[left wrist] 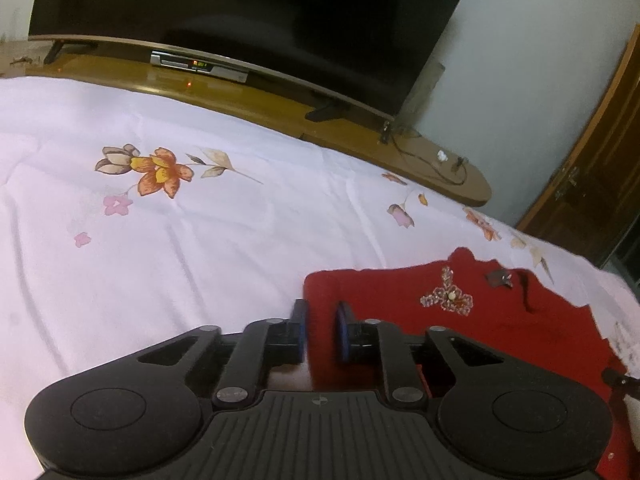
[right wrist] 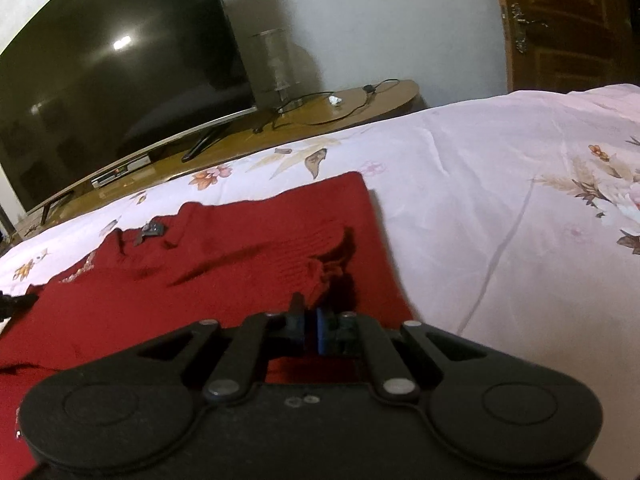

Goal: Fold small clothes

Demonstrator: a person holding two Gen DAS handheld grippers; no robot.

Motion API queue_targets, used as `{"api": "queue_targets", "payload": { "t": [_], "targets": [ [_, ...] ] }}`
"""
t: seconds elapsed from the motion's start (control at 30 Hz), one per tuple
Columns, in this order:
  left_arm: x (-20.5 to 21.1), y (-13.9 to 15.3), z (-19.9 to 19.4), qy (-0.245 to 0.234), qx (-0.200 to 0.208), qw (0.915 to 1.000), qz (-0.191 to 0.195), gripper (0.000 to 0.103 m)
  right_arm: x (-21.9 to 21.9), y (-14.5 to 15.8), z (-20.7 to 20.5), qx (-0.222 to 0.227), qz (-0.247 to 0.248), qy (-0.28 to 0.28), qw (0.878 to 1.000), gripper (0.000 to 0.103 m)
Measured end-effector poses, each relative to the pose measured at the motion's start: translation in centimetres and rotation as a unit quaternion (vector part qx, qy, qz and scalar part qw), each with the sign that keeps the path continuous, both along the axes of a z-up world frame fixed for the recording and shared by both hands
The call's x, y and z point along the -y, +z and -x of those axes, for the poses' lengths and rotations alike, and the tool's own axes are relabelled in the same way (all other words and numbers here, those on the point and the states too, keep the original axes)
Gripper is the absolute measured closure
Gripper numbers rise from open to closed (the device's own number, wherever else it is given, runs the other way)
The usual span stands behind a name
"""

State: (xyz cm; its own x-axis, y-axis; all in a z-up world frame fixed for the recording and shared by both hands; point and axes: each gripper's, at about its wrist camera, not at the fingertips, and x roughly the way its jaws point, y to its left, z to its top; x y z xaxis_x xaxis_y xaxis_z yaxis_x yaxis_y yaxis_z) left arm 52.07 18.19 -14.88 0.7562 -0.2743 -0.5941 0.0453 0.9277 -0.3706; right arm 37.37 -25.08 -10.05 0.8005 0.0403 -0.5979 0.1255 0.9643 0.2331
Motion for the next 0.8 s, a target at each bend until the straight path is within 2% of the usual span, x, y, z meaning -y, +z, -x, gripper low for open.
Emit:
{"api": "queue_targets", "payload": {
  "t": [0.03, 0.07, 0.13, 0.2, 0.27, 0.33, 0.37, 0.43, 0.5, 0.57, 0.67, 0.8],
  "targets": [
    [-0.3, 0.3, 0.3, 0.007, 0.002, 1.0, -0.003, 0.074, 0.3, 0.3, 0.2, 0.003, -0.005, -0.007, 1.0, 0.085],
    [-0.4, 0.8, 0.7, 0.021, 0.009, 0.9996, -0.016, 0.065, 0.6, 0.7, 0.6, 0.016, -0.002, -0.017, 1.0, 0.083],
    [-0.2, 2.2, 1.7, 0.029, 0.038, 0.9979, -0.043, 0.064, 1.0, 1.8, 1.2, 0.043, 0.009, -0.021, 0.999, 0.082],
    [1.6, 3.4, 2.3, 0.002, 0.068, 0.9954, -0.066, 0.064, 0.8, 2.8, 0.5, 0.052, 0.02, -0.006, 0.998, 0.083],
    [4.8, 4.2, 2.8, -0.038, 0.094, 0.9885, -0.112, 0.064, -0.4, 3.2, -0.8, 0.058, 0.038, 0.021, 0.997, 0.082],
    [7.6, 4.0, 2.7, -0.07, 0.097, 0.982, -0.146, 0.056, -2.5, 3.0, -2.5, 0.046, 0.053, 0.064, 0.995, 0.079],
    [8.7, 3.6, 2.7, -0.08, 0.098, 0.9788, -0.161, 0.051, -3.6, 2.8, -3.1, 0.04, 0.066, 0.086, 0.993, 0.079],
    [9.8, 2.6, 2.4, -0.084, 0.093, 0.9754, -0.181, 0.049, -6.0, 2.2, -4.0, 0.037, 0.105, 0.128, 0.986, 0.082],
    [9.3, 1.3, 1.6, -0.065, 0.064, 0.9786, -0.184, 0.049, -7.6, 1.3, -4.7, 0.021, 0.144, 0.148, 0.978, 0.082],
    [7.5, 1.0, 1.1, -0.05, 0.052, 0.9876, -0.139, 0.048, -7.5, 0.2, -5.4, 0.001, 0.168, 0.137, 0.976, 0.082],
    [7.4, 0.9, 1.0, -0.059, 0.056, 0.9833, -0.163, 0.048, -5.2, 0.0, -5.1, 0.004, 0.152, 0.104, 0.983, 0.082],
    [7.6, 0.8, 0.7, -0.059, 0.055, 0.9822, -0.17, 0.046, -4.1, -0.1, -4.6, 0.006, 0.155, 0.107, 0.982, 0.083]
  ]
}}
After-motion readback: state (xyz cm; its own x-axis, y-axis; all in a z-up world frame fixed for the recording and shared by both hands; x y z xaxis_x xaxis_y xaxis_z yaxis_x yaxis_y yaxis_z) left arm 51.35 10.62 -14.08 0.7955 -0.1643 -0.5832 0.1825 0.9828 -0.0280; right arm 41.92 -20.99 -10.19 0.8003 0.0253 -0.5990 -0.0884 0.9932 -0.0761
